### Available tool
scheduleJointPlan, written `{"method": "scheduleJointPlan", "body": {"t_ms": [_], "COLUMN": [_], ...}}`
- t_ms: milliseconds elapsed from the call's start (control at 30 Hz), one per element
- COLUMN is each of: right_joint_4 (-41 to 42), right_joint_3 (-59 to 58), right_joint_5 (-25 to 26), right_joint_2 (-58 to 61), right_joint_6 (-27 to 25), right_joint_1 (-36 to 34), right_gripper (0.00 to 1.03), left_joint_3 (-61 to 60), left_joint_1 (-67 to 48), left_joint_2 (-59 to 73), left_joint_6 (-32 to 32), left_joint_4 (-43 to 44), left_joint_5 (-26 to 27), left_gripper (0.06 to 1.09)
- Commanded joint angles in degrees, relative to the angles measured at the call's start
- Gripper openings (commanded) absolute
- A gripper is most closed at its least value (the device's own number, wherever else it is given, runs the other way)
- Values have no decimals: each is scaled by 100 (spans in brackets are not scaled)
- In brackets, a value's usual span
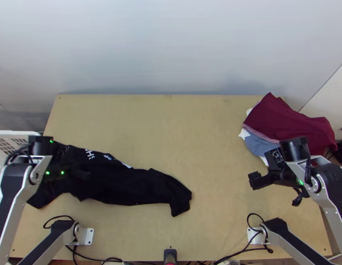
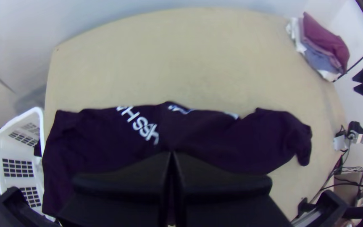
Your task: Fold the t-shirt
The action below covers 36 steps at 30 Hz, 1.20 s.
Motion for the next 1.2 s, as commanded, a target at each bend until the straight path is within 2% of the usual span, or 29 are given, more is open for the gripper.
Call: {"method": "scheduleJointPlan", "body": {"t_ms": [0, 167, 267, 467, 633, 700, 800, 967, 1067, 1167], "right_joint_4": [-114, -290, -369, -483, -457, -413, -360, -360, -360, -360], "right_joint_3": [-226, -323, -446, -771, -991, -1017, -1008, -982, -964, -938], "right_joint_5": [-4, -4, -4, 14, 40, 40, 40, 40, 32, 23], "right_joint_2": [-278, -489, -665, -1061, -1228, -1236, -1254, -1368, -1386, -1377], "right_joint_6": [12, 48, 56, 74, 21, 12, 21, 30, 56, 65], "right_joint_1": [-221, -572, -810, -1434, -2190, -2462, -2787, -2998, -2998, -2989], "right_gripper": [98, 98, 98, 98, 98, 98, 98, 98, 98, 98], "left_joint_3": [1671, 2603, 3288, 5178, 6734, 7296, 7366, 7419, 7454, 7454], "left_joint_1": [-1447, -3187, -4110, -5894, -6826, -6957, -6957, -6659, -6281, -5771], "left_joint_2": [274, 1240, 1961, 3640, 5081, 5626, 6039, 6532, 6769, 6892], "left_joint_6": [-1148, -2070, -2273, -2281, -2088, -2018, -1939, -1930, -1965, -1956], "left_joint_4": [-439, -272, -148, -280, -307, -166, 774, 2137, 2286, 2348], "left_joint_5": [434, 434, 425, 408, 390, 346, 74, -744, -849, -1236], "left_gripper": [10, 10, 10, 10, 10, 10, 10, 10, 10, 10]}}
